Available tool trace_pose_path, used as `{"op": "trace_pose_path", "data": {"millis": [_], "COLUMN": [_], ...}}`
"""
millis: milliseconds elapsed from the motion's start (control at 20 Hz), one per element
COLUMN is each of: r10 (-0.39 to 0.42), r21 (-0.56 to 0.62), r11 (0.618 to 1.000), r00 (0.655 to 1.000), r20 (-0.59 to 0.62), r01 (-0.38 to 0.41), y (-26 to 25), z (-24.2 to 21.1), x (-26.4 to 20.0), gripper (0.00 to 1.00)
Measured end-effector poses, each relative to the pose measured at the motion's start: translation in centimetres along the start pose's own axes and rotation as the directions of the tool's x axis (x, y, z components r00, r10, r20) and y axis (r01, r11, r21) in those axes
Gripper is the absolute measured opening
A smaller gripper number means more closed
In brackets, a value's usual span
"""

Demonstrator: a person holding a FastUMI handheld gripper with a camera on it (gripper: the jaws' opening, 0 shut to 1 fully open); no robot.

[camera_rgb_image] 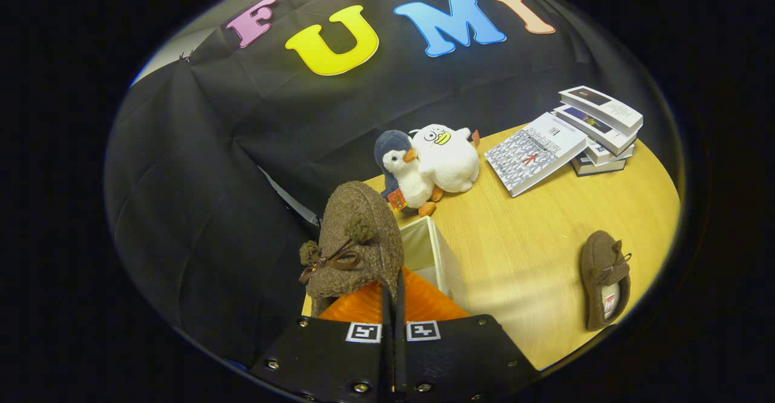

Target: Open the storage box then place both shoes into the box .Put the left shoe in first, then the right shoe, with the right side of both shoes facing outward in a uniform manner.

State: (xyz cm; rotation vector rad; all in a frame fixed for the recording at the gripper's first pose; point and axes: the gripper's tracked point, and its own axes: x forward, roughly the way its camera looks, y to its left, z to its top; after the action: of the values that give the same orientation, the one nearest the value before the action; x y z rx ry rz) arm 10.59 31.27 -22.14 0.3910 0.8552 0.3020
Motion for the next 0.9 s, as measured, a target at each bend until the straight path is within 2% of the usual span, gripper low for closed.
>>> {"op": "trace_pose_path", "data": {"millis": [400, 900], "r10": [-0.015, -0.051], "r21": [0.044, 0.015], "r11": [0.999, 0.998], "r00": [0.999, 0.989], "r20": [-0.048, -0.139], "r01": [0.017, 0.054], "y": [1.8, 2.6], "z": [-4.1, -8.8], "x": [3.8, 6.8], "gripper": [0.01, 0.01]}}
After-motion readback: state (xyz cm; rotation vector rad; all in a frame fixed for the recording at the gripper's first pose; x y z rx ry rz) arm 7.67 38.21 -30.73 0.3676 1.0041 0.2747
